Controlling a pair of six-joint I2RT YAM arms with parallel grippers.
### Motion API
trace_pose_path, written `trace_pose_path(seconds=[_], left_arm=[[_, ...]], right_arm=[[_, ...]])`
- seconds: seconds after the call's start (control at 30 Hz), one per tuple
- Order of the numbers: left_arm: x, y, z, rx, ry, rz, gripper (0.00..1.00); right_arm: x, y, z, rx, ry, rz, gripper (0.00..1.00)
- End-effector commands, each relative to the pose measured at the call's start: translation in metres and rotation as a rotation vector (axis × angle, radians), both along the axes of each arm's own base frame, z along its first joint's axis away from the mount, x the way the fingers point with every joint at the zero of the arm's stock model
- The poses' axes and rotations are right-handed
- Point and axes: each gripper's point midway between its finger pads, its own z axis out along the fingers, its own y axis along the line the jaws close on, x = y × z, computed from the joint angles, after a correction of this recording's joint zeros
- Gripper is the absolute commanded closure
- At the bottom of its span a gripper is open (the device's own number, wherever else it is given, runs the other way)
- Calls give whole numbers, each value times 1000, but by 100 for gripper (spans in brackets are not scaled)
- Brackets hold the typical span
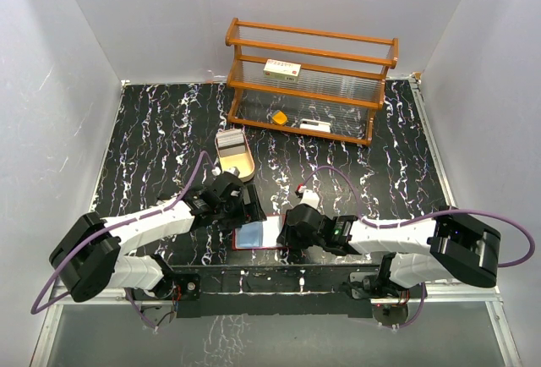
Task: Put the credit cards into the card holder
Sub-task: Open the card holder at the center of the board.
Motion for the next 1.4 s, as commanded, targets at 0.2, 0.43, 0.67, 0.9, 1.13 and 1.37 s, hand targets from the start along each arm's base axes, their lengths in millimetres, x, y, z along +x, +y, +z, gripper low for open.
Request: trace_pose_path(seconds=[0.2, 0.43, 0.67, 0.9, 1.13, 1.37], left_arm=[[-6, -15, 8, -121, 10, -24, 14], [-10, -16, 4, -155, 20, -16, 14], [-11, -29, 12, -245, 26, -14, 14], [-11, -36, 18, -306, 30, -7, 15], [-11, -36, 17, -312, 30, -1, 14], [-11, -37, 14, -310, 37, -1, 14]], right_arm=[[3, 3, -2, 17, -16, -11, 76], [3, 3, -2, 17, -18, -6, 76], [3, 1, -3, 15, -20, -10, 76], [2, 2, -1, 20, -20, -7, 76], [8, 8, 29, 50, -45, -15, 75], [10, 18, 60, 123, -68, -8, 73]])
